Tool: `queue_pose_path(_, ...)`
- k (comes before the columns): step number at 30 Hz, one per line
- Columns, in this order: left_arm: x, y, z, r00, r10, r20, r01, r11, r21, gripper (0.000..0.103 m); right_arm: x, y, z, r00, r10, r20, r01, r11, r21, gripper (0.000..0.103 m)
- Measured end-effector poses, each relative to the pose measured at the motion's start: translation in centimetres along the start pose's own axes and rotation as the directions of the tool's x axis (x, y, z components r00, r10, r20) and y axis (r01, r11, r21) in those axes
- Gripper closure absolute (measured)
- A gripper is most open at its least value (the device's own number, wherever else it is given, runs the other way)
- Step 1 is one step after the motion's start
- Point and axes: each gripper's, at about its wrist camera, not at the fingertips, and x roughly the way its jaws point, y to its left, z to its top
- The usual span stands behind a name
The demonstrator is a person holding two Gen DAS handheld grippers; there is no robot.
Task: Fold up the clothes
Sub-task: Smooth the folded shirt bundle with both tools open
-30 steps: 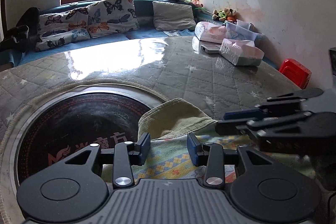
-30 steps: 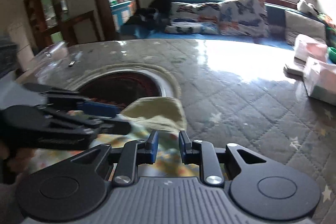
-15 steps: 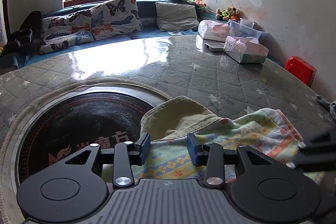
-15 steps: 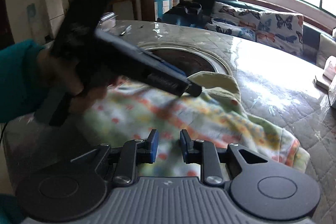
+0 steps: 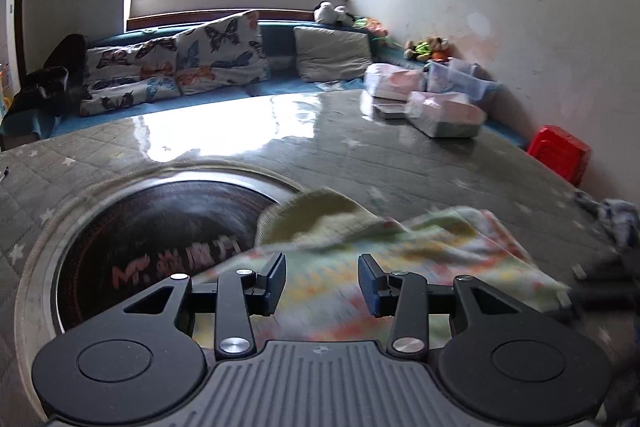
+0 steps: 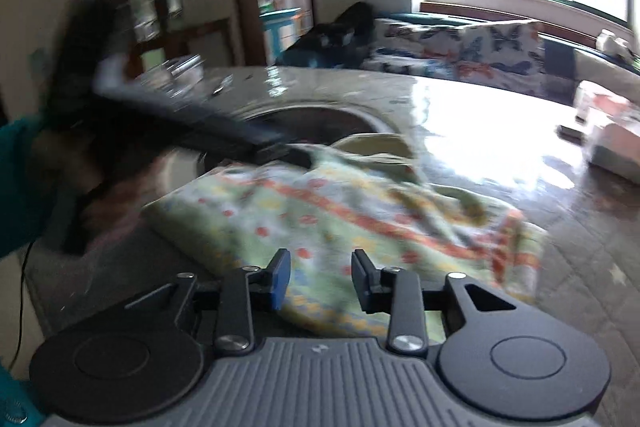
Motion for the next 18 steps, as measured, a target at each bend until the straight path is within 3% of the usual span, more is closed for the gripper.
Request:
queue_pose_path(8, -3.4, -1.5, -4.6, 1.0, 0.016, -0.013, -0.016, 1.0, 0.022, 0.06, -1.1, -3.7, -2.3, 0.994, -0.107, -0.011, 0.107, 0.984, 0.143, 0.067)
queue_pose_path(12, -4.3, -0.8, -5.9, 0.999, 0.031, -0.013, -0.031, 0.999, -0.022, 0.06, -2.1, -4.8, -3.4, 0.994, -0.113, 0.007, 0.11, 0.977, 0.181, 0.067)
queue_pose_path(18, -5.7, 1.3, -6.6, 0.999, 0.053, -0.008, -0.054, 0.993, -0.106, 0.06, -2.7, -4.4, -2.3, 0.993, -0.12, 0.021, 0.115, 0.982, 0.15, 0.062)
